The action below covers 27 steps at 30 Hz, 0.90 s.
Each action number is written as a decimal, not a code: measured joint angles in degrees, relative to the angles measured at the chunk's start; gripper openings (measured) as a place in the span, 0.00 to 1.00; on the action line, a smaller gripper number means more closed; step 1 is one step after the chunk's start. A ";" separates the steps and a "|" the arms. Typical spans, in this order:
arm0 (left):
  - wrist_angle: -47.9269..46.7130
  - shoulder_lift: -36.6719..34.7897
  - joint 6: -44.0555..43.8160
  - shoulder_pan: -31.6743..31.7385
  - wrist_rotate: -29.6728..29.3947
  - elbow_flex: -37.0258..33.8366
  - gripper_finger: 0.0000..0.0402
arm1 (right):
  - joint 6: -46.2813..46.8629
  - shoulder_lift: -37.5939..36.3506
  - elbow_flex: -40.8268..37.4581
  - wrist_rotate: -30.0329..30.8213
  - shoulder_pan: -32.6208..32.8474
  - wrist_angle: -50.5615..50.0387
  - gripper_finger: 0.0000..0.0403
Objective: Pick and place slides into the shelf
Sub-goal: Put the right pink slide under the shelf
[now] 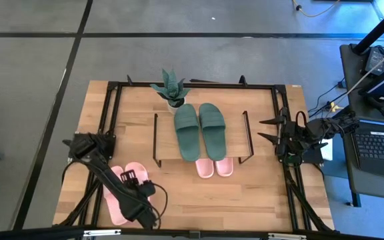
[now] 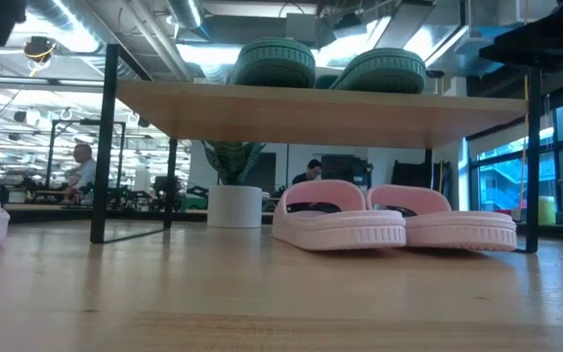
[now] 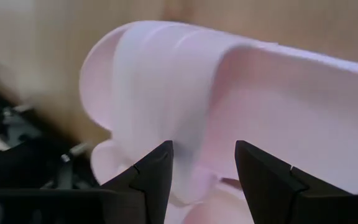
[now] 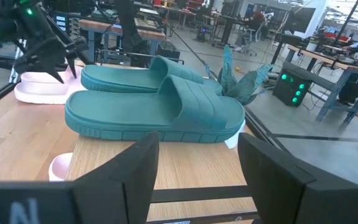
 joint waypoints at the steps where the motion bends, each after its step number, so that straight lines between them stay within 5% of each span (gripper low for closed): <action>1: -0.73 0.45 -0.01 0.01 -0.07 0.00 0.41 | 0.00 0.00 0.00 0.00 0.00 0.02 0.55; 13: -3.51 1.30 -1.11 0.12 -8.70 -0.57 0.41 | 0.00 0.00 0.00 0.00 0.00 0.01 0.55; 27: 4.02 1.30 -1.24 0.41 -9.40 -0.57 0.41 | 0.02 0.00 0.00 0.00 0.00 0.02 0.55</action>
